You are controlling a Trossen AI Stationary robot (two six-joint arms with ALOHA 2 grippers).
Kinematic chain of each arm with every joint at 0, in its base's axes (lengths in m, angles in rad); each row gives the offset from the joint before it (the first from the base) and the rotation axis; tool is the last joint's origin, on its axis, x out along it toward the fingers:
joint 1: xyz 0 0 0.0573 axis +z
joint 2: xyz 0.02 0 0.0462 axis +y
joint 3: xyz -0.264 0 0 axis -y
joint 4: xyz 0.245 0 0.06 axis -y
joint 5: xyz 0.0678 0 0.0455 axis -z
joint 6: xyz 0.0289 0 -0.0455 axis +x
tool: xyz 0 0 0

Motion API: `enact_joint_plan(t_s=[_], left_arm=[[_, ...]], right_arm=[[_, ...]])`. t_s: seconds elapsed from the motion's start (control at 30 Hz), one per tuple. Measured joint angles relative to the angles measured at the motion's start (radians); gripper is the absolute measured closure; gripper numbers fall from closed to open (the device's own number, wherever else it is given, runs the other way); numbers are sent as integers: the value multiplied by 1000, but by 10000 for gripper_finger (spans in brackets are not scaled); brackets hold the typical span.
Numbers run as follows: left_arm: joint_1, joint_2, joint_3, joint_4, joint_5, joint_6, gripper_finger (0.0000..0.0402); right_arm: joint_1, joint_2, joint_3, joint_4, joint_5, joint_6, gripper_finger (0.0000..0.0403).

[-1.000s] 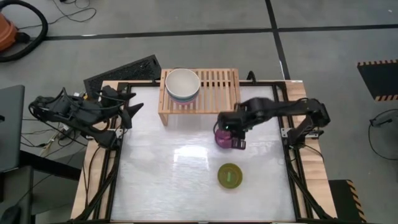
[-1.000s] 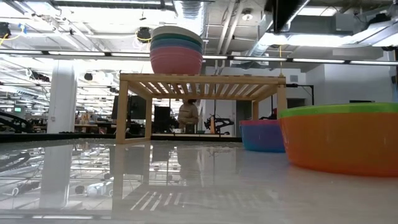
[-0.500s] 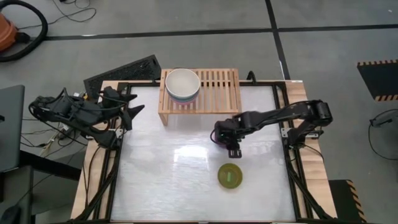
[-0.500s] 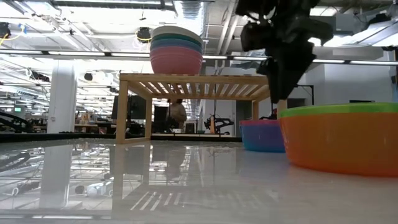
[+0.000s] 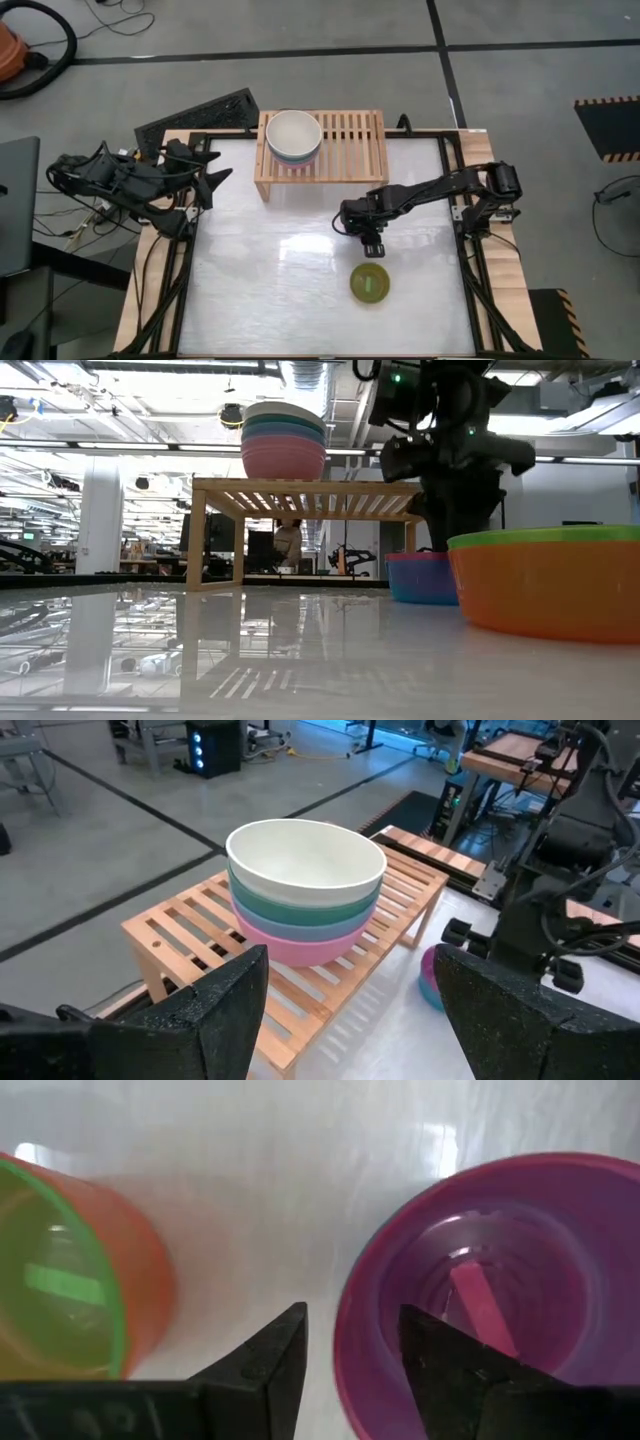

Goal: Place and stack bowls onto a shelf
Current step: Put the pink transparent bowl on the shelf

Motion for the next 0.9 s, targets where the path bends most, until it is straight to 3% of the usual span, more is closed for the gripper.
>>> enact_joint_plan(t_s=[0.23, 0.57, 0.9], left_arm=[[0, 0, 0, 1, -2, 0, 133], [0, 0, 0, 1, -4, 0, 133], [0, 0, 0, 1, -8, 0, 133]], right_arm=[[0, -8, -5, -5, -71, -18, 255], [0, -10, -5, -5, -78, -17, 264], [0, -10, -5, -13, -152, -23, 334]])
